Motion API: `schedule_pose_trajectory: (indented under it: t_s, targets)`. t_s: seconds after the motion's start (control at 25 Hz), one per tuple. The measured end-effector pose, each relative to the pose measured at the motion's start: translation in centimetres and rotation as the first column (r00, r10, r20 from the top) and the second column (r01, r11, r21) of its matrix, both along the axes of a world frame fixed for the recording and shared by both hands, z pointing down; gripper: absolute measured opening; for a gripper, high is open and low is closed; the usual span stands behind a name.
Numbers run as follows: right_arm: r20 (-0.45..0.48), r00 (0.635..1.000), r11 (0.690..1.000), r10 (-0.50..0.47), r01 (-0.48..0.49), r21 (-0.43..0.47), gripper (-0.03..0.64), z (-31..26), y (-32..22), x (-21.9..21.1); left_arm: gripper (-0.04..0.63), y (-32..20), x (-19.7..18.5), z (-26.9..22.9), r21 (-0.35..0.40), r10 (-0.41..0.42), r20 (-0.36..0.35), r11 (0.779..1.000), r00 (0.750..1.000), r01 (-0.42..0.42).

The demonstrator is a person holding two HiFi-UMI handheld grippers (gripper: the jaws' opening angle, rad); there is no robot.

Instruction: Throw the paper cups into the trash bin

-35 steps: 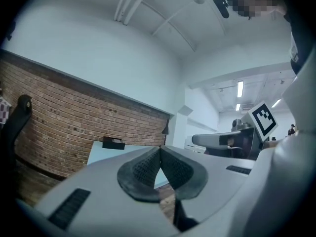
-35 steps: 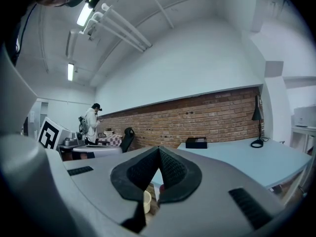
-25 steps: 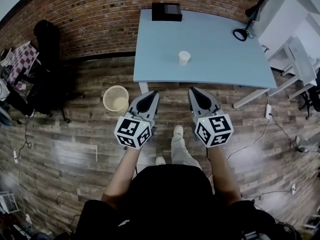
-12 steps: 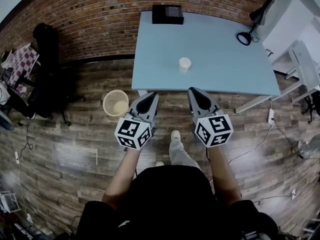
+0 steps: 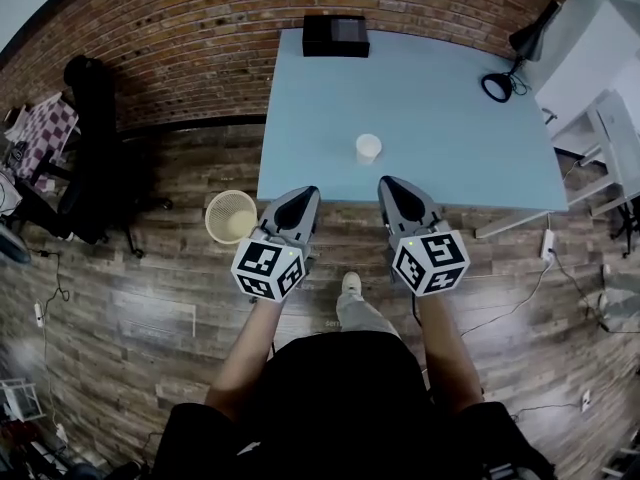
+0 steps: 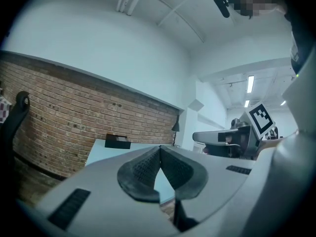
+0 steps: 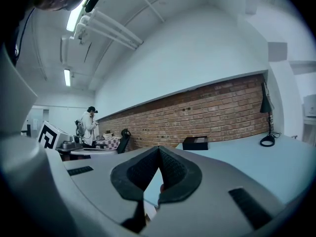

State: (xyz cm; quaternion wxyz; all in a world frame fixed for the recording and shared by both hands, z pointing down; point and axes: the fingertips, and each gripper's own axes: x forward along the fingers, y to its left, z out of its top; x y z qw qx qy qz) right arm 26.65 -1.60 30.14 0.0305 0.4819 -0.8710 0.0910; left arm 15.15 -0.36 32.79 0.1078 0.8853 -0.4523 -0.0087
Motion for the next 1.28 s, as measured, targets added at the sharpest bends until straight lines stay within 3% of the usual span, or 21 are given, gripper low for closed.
schedule_pose_trajectory:
  t_s: [0.48,0.72,1.28]
  targets:
    - [0.020,1.000,0.999,-0.008,0.009,-0.044,0.005,1.8,-7.4,2.3,0.009,-6.3,1.4,1.7,-0.051,-0.033,0.043,0.998,0.999,0.035]
    - [0.004,1.000,0.998,-0.015,0.016,-0.064,0.005,2.6,-10.6,4.1,0.009,-9.3,3.8,2.6,-0.064,-0.003,0.040,0.998,0.999,0.006]
    - [0.033,0.999,0.994,0.003,0.001,-0.108,0.005,4.0,-17.4,8.8,0.009,-15.4,8.8,4.7,-0.115,0.035,0.125,0.993,0.992,-0.020]
